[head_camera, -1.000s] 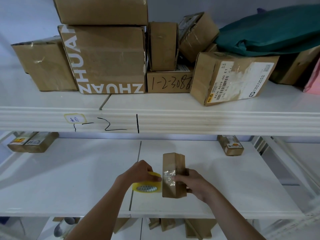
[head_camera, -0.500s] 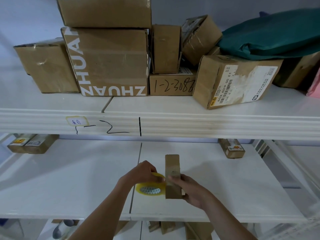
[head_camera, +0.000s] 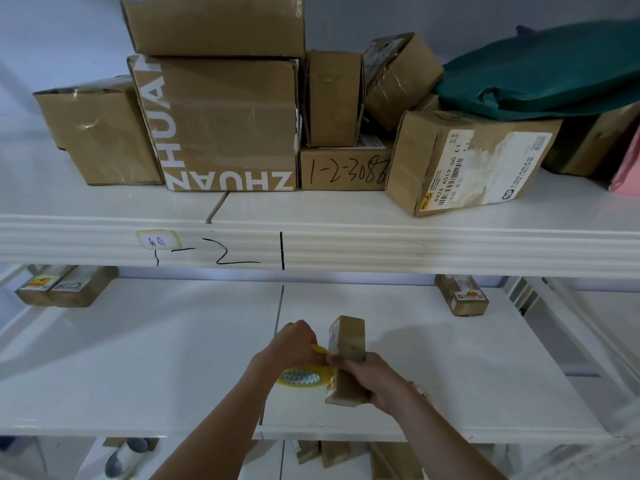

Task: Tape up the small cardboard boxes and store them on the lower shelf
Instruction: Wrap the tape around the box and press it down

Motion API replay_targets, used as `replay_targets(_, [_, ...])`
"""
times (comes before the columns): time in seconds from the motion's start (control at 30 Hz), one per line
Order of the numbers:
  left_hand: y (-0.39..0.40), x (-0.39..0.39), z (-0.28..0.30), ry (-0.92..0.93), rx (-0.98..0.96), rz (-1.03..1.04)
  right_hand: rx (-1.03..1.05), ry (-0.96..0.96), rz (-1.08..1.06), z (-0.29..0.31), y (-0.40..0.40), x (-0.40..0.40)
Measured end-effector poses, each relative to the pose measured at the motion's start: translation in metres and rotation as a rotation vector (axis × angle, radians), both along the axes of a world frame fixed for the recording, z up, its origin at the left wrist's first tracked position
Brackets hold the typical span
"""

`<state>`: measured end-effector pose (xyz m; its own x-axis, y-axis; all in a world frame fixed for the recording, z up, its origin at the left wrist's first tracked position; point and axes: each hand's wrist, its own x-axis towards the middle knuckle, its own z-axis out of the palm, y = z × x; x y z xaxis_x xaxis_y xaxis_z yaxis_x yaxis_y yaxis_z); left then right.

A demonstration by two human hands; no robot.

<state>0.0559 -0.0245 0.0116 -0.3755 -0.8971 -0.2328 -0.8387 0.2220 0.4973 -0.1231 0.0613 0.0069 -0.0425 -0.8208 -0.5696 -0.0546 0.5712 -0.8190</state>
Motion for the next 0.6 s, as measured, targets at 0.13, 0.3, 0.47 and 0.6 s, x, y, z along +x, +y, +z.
replay_targets(0.13, [0.000, 0.004, -0.001, -0.028, 0.009, -0.010, 0.028, -0.054, -0.024, -0.002, 0.000, -0.003])
replay_targets(0.3, [0.003, -0.004, -0.001, -0.046, 0.021, -0.044, 0.025, 0.014, -0.003, -0.002, -0.006, 0.000])
replay_targets(0.47, [0.006, 0.002, 0.007, 0.024, 0.103, -0.101, 0.017, 0.022, -0.039, -0.004, -0.007, -0.014])
replay_targets(0.6, [0.006, 0.017, 0.015, 0.158, 0.228, -0.110, 0.009, 0.007, -0.072, -0.004, -0.007, -0.026])
